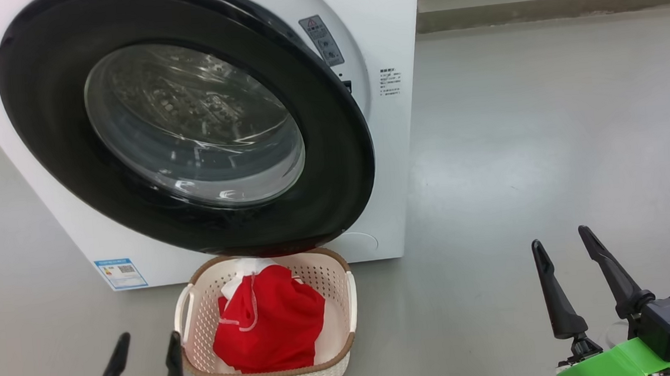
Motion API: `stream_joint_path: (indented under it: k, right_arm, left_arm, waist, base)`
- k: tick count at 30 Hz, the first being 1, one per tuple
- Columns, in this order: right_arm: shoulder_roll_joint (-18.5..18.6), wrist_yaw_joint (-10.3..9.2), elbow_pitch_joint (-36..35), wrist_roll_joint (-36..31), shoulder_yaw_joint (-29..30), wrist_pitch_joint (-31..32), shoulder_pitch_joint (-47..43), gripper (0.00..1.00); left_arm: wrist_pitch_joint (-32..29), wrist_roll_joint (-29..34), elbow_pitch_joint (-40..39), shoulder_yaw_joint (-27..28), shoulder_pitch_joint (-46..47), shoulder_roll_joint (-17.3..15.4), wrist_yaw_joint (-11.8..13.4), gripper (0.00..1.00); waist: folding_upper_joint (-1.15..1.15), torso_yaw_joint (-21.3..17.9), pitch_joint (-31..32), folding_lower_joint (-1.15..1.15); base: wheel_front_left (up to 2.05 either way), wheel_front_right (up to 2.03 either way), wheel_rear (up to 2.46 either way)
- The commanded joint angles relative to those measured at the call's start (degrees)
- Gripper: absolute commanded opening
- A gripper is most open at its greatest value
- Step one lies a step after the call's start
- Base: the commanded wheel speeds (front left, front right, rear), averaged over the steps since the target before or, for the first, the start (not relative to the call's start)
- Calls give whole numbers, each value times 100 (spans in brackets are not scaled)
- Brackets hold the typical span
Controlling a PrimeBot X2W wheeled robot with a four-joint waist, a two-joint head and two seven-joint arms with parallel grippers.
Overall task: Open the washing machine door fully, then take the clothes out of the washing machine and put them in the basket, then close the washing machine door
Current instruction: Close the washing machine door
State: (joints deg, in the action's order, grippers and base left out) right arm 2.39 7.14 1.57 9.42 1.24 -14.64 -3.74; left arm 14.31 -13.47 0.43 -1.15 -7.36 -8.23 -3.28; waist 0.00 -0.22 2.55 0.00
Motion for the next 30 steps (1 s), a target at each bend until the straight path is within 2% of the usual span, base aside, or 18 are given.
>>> stream_joint_path:
  k: [1,13,18,19,20,21,30]
  right_arm:
    - [49,35,-135,-10,-112,-36,56,100]
    - [49,35,-21,151,-122,-36,70,100]
    - [49,35,67,160,-77,-36,129,100]
    - [49,35,108,177,-89,-36,159,62]
    - [49,35,152,178,-119,-36,199,34]
    - [49,35,207,161,-164,-36,247,0]
    - [49,35,1275,-21,-743,15,1123,0]
  left_arm:
    - [68,89,-200,296,143,21,-62,100]
    - [69,295,-258,646,164,325,-327,100]
    - [69,140,-318,629,270,433,-375,100]
    - [69,109,-346,611,295,447,-382,100]
    - [69,77,-360,590,313,458,-387,100]
    - [69,54,-372,562,333,468,-392,100]
    - [69,-42,-456,168,420,511,-414,100]
  waist:
    - [0,6,25,0]
    - [0,3,77,0]
    - [0,161,78,0]
    - [0,207,74,0]
    - [0,257,71,0]
    - [0,310,67,0]
    - [0,659,-24,0]
  base:
    - [0,0,0]
    - [0,0,0]
    - [0,0,0]
    - [0,0,0]
    - [0,0,0]
    - [0,0,0]
    - [0,0,0]
